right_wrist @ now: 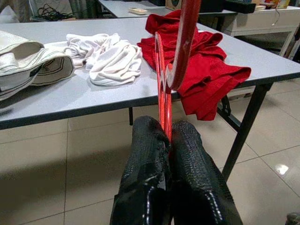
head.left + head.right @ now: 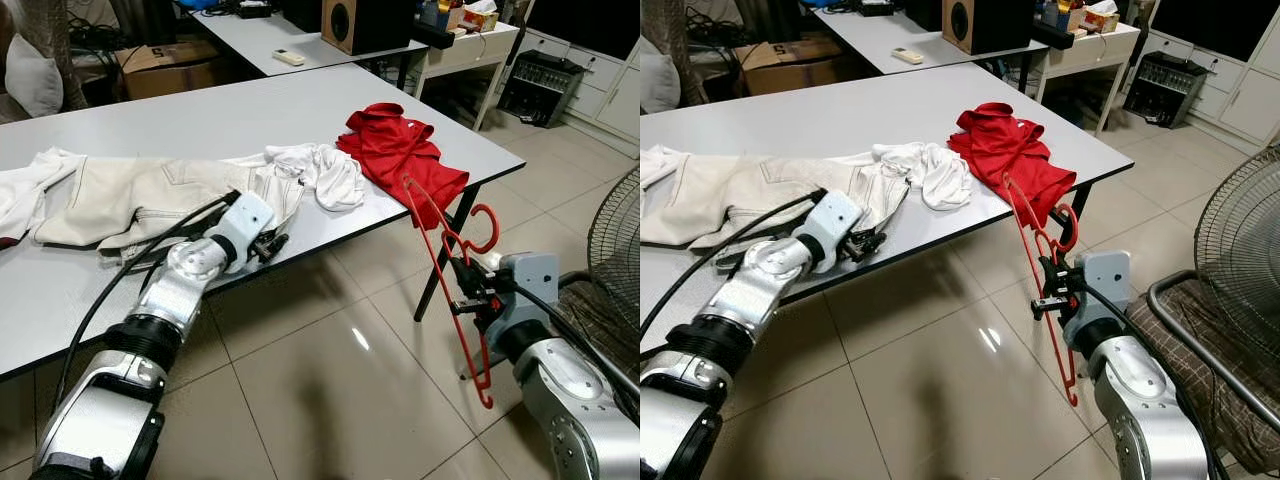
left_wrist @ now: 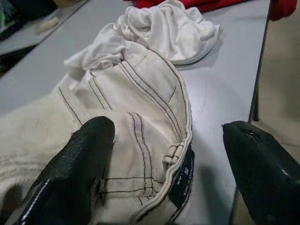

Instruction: Hang hanger

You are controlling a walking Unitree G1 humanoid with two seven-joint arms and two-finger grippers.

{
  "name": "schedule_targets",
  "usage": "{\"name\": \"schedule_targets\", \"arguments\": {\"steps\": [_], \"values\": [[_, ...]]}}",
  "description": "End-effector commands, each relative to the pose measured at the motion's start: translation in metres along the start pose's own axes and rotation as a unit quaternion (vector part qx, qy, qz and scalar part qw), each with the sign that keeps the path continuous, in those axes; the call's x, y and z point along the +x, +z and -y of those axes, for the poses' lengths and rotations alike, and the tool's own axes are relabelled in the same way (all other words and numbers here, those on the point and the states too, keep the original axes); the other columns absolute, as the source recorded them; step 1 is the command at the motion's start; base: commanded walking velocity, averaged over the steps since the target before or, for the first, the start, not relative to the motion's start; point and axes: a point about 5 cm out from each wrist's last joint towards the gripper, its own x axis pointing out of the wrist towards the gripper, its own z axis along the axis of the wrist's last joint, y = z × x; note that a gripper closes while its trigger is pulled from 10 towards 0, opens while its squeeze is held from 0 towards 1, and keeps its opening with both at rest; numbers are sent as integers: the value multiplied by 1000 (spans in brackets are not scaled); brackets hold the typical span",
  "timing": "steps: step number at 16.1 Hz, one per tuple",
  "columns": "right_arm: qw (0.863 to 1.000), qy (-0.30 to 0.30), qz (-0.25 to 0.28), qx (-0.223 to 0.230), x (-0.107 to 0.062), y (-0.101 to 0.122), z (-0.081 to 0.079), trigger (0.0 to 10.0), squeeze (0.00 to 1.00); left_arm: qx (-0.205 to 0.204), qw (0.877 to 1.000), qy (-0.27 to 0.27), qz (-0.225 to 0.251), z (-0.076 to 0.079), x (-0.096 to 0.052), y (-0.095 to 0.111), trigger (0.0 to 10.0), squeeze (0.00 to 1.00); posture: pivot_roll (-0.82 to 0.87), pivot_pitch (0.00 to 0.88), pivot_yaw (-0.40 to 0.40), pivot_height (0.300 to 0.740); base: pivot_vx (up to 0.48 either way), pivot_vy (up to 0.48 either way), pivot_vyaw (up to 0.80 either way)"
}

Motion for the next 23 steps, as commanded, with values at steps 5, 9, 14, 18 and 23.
{"name": "schedule_targets", "arguments": {"steps": [5, 9, 14, 18, 23], "values": [[1000, 9, -9, -2, 1, -1, -1, 10000, 0, 56, 997, -60, -11, 6, 6, 2, 0, 0, -173, 0, -22, 740, 0, 0, 0], [1000, 10, -11, -3, 2, -2, -2, 10000, 0, 118, 991, -31, -53, 0, 10, -3, 0, 0, -177, 0, -17, 740, 0, 0, 0], [1000, 11, -13, -4, 1, -3, -1, 10000, 0, 136, 985, -54, -94, -8, 10, -2, 0, 0, -178, 0, -8, 740, 0, 0, 0], [1000, 20, -16, -6, 1, -4, -2, 10000, 0, 153, 979, -67, -119, -11, 10, -1, 0, 0, -174, 0, -3, 740, 0, 0, 0], [998, 53, -21, -16, 1, -5, -4, 10000, 0, 220, 972, 54, -70, -42, 5, 27, 0, 0, -158, 0, -1, 740, 0, 0, 0]]}}
